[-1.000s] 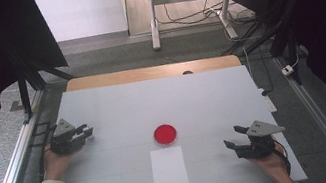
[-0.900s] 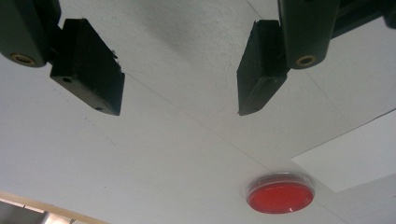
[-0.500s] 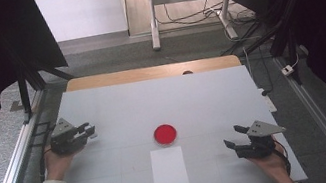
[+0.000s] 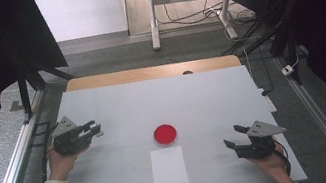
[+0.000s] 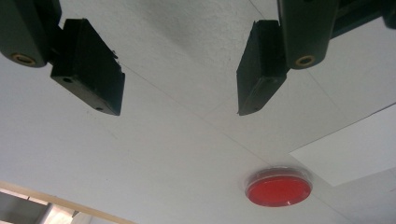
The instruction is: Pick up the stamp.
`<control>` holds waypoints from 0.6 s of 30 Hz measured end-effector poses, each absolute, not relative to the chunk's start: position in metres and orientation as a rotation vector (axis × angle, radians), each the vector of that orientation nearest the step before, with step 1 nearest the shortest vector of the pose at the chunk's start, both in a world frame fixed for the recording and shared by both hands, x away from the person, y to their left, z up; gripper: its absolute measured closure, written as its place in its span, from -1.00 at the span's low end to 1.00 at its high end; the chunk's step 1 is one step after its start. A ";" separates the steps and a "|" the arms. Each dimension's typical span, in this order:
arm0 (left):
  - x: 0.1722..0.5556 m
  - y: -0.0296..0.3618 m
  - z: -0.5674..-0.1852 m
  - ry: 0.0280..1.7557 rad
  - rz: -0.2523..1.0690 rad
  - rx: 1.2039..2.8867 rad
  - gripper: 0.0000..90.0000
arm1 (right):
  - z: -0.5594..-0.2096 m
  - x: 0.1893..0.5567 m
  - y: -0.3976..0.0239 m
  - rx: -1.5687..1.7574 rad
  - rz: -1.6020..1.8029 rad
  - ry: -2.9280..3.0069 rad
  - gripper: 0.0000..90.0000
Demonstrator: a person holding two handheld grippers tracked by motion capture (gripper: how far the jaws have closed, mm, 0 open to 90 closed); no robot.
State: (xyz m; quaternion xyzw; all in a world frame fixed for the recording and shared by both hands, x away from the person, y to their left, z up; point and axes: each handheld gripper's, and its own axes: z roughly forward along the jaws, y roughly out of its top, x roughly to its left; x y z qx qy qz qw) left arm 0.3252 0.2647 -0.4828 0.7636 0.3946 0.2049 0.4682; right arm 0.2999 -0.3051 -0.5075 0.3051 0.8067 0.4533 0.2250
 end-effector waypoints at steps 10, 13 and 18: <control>0.322 0.252 -0.475 0.914 0.474 1.882 0.49 | -0.507 0.300 -0.305 0.844 1.257 2.222 -0.29; 0.321 0.249 -0.473 0.898 0.470 1.883 0.49 | -0.507 0.300 -0.305 0.843 1.258 2.222 -0.29; 0.320 0.246 -0.472 0.889 0.462 1.883 0.49 | -0.508 0.300 -0.305 0.843 1.259 2.221 -0.29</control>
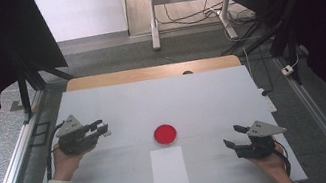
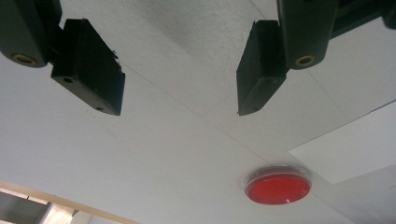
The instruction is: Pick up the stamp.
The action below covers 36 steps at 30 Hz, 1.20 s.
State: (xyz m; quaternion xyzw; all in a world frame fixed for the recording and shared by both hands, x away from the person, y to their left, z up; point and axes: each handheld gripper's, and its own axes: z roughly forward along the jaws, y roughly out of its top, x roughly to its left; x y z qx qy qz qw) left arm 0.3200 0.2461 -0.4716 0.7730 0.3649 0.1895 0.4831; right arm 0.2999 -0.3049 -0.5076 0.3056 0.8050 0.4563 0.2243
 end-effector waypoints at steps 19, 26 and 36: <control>0.316 0.229 -0.469 0.837 0.427 1.906 0.49 | -0.508 0.300 -0.304 0.838 1.259 2.227 -0.29; 0.315 0.223 -0.470 0.824 0.414 1.920 0.49 | -0.508 0.300 -0.304 0.837 1.260 2.228 -0.29; 0.311 0.212 -0.468 0.814 0.386 1.921 0.49 | -0.508 0.300 -0.304 0.837 1.259 2.229 -0.28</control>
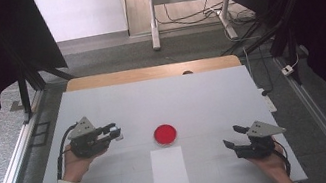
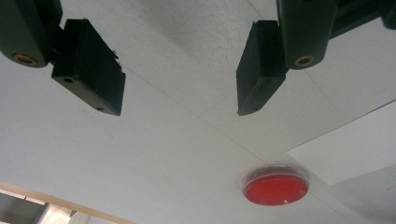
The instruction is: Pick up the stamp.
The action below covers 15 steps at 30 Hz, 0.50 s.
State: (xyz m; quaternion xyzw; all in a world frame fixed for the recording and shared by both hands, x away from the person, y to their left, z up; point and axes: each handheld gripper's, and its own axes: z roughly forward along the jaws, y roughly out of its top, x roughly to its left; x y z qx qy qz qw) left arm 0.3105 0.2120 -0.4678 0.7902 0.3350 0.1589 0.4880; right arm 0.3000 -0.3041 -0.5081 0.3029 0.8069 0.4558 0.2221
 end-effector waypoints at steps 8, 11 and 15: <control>0.307 0.201 -0.467 0.809 0.373 1.936 0.49 | -0.508 0.300 -0.304 0.838 1.257 2.230 -0.28; 0.305 0.197 -0.468 0.813 0.364 1.937 0.49 | -0.508 0.300 -0.304 0.839 1.255 2.229 -0.28; 0.303 0.190 -0.468 0.811 0.350 1.934 0.49 | -0.508 0.300 -0.304 0.839 1.256 2.229 -0.28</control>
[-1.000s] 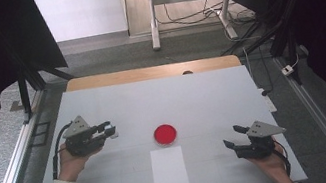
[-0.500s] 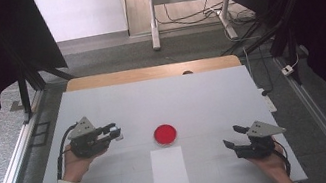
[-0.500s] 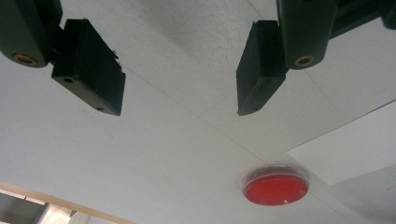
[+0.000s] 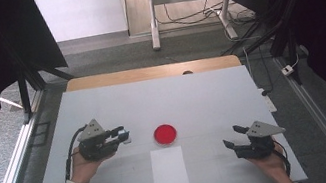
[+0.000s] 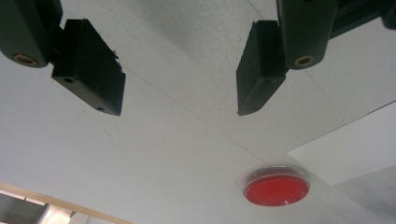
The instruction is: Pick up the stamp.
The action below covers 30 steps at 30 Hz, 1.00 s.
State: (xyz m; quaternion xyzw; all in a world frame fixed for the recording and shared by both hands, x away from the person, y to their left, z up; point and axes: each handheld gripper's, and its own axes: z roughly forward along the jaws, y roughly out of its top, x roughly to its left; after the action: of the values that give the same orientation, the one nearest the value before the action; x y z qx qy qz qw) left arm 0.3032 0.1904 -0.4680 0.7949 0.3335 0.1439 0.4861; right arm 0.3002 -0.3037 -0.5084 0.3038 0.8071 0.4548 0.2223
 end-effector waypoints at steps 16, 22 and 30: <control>0.299 0.163 -0.466 0.745 0.265 1.927 0.49 | -0.509 0.301 -0.303 0.849 1.268 2.221 -0.28; 0.297 0.150 -0.468 0.728 0.249 1.932 0.49 | -0.508 0.300 -0.304 0.864 1.263 2.216 -0.28; 0.295 0.132 -0.467 0.701 0.232 1.929 0.49 | -0.507 0.297 -0.304 0.861 1.260 2.213 -0.28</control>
State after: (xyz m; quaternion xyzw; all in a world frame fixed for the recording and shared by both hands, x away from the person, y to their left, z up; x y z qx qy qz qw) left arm 0.2954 0.1319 -0.4666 0.8021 0.2915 0.0963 0.5123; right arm 0.2972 -0.3041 -0.5074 0.3122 0.8022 0.4567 0.2247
